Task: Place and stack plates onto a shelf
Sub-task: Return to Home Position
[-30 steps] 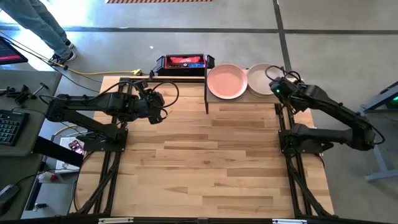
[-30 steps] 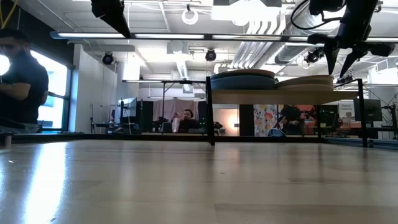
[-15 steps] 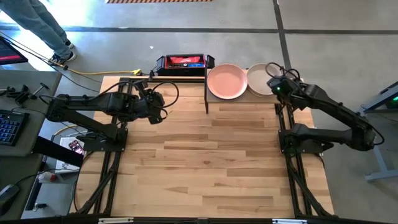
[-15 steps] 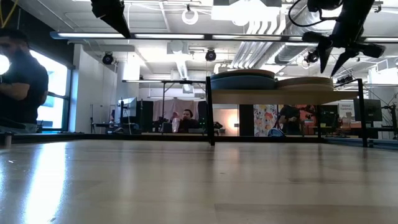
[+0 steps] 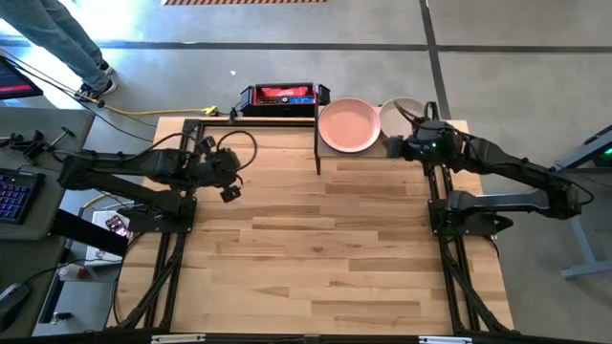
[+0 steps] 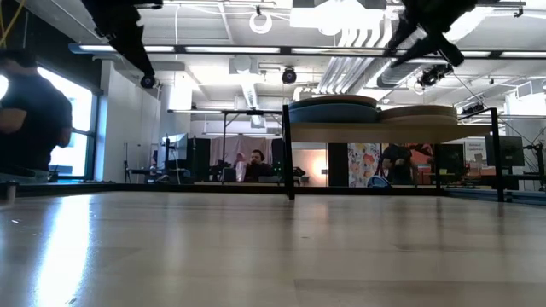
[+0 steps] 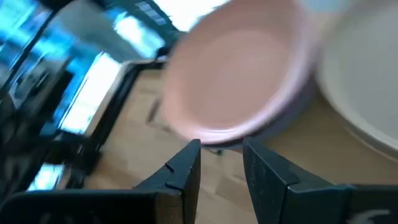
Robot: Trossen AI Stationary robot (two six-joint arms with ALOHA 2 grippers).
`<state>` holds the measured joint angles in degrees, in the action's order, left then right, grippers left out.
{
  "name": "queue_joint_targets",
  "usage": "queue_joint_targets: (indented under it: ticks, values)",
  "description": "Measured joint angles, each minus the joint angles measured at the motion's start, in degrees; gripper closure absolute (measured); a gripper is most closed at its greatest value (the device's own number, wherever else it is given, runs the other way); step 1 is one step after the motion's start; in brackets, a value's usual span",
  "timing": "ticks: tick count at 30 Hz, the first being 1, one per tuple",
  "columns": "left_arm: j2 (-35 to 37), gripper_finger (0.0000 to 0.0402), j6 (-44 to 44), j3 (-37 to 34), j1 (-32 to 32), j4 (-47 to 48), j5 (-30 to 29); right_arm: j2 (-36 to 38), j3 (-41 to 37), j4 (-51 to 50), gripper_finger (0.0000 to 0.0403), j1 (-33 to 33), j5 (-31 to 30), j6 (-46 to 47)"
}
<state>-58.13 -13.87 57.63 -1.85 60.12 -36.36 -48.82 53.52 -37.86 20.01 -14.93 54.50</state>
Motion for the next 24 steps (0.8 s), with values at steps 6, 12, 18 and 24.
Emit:
queue_joint_targets:
  ticks: [6, 12, 18, 24]
  values:
    - [8.2, 0.0275, 3.3, -8.1, 0.0, -13.2, 8.4, 0.0, 0.0, 2.9, 0.03, -7.4, -3.3, -12.6]
    - [14.8, 0.0275, 5.0, -15.1, 0.0, -23.3, 13.8, 0.4, 0.0, 2.8, 0.03, -12.5, -7.4, -20.9]
    - [21.2, 0.0275, 5.1, -22.3, 0.0, -34.7, 20.6, 2.1, -0.2, 5.1, 0.03, -16.1, -6.1, -30.0]
    - [25.6, 0.0275, 3.7, -30.9, 0.0, -44.9, 22.8, 9.9, -11.8, 21.2, 0.03, -16.1, -0.2, -37.6]
